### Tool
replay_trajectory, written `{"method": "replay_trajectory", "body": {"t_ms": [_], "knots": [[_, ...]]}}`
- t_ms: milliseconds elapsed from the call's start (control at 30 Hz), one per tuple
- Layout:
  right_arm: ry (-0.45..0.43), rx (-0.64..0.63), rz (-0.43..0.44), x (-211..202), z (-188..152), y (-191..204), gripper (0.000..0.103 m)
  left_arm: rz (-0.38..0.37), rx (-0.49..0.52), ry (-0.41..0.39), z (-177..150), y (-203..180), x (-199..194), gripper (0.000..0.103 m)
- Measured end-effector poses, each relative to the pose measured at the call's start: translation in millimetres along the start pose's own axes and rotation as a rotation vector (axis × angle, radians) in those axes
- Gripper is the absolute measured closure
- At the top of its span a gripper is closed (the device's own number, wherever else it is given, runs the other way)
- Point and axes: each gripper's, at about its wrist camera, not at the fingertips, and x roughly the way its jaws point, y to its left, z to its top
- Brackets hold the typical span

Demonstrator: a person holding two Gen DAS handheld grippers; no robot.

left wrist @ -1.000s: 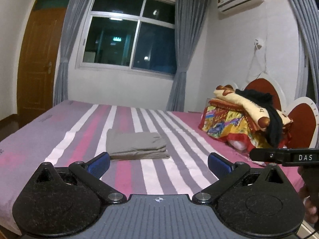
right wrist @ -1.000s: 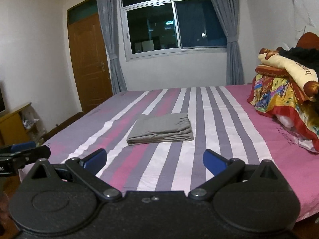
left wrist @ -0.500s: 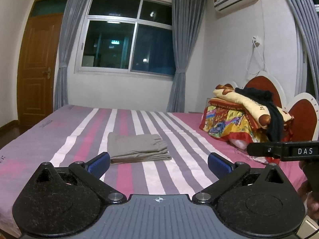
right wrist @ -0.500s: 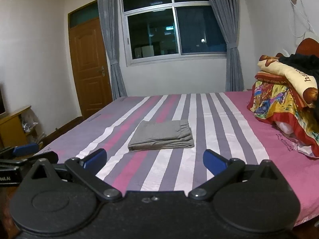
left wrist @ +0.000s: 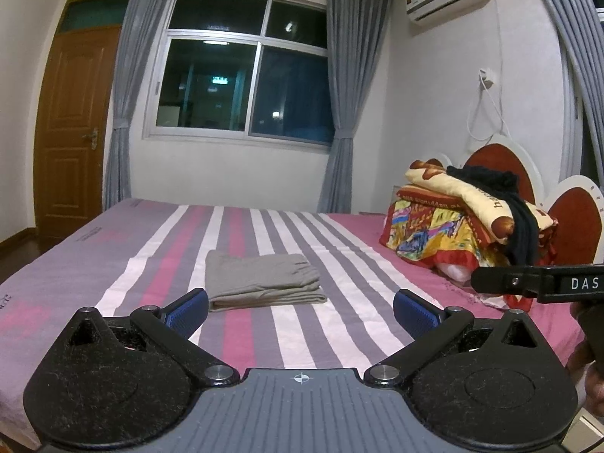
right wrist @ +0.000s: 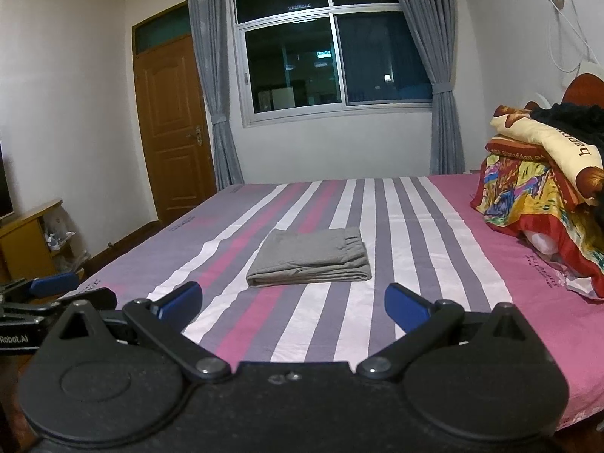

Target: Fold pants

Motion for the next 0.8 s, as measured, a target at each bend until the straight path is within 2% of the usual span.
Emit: {"method": "replay_trajectory", "body": {"t_ms": [800], "knots": [[-0.012, -0.013, -0.003, -3.7, 0.7, 2.3, 0.0, 0.0, 0.0, 0.001, -1.3, 3.9, 2.2, 0.0]]}}
